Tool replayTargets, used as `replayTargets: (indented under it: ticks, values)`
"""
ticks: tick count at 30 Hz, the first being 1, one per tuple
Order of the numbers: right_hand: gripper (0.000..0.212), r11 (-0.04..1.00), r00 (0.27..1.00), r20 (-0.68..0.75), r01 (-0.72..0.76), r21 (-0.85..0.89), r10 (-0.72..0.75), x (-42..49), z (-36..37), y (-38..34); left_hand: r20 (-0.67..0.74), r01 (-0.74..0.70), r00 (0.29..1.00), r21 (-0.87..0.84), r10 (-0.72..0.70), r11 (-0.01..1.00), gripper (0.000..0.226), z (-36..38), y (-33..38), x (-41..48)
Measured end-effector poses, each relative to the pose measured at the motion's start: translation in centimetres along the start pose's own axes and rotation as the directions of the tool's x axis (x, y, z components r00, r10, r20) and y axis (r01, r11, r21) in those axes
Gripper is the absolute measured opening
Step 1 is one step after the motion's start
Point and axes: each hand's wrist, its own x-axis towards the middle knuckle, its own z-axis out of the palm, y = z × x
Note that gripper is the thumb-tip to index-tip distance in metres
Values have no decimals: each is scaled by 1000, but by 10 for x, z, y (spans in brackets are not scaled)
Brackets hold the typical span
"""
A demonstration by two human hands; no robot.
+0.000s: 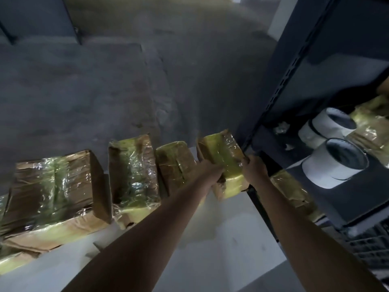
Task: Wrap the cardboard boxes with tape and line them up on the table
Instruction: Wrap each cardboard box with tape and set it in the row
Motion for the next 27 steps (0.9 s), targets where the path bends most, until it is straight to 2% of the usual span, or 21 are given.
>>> replayTargets:
  ticks: [5, 8, 10, 11, 15, 18, 21, 23, 25, 27]
  values:
    - [34, 1000, 999, 51, -8, -22, 9, 6, 19, 7, 104, -82, 993, 189, 63, 978, 24, 6, -2, 7]
    - [32, 997, 995, 94, 28, -74, -21, 7, 26, 5, 154, -222, 972, 343, 179, 913, 16, 9, 0, 2]
    - [30, 989, 993, 107, 61, -133, -47, 6, 27, -1, 106, -338, 940, 402, 323, 851, 14, 9, 2, -2]
    - [30, 983, 993, 94, 92, -157, -78, 5, 27, -6, 71, -371, 925, 380, 373, 848, 16, 7, 5, -5]
    - [34, 942, 956, -31, 282, -181, -292, 0, 29, -41, -135, -391, 889, 275, 438, 878, 13, -14, 6, -6]
    - [25, 900, 907, -32, 413, -136, -421, -5, 41, -70, -298, -281, 885, 274, 359, 920, 19, -34, -6, -2]
    - [26, 904, 897, 144, 426, -28, -418, -15, 61, -89, -373, -96, 899, 345, 230, 934, 41, -46, -20, -2]
    - [34, 927, 891, 280, 375, -14, -356, -21, 73, -93, -375, 5, 922, 267, 99, 964, 50, -51, -28, -4]
    - [29, 928, 869, 397, 359, -98, -294, -25, 86, -92, -325, 74, 946, 199, -5, 977, 57, -55, -35, -4]
    - [18, 924, 881, 379, 357, -139, -283, -32, 92, -92, -301, 82, 953, 199, -18, 977, 59, -58, -38, -1]
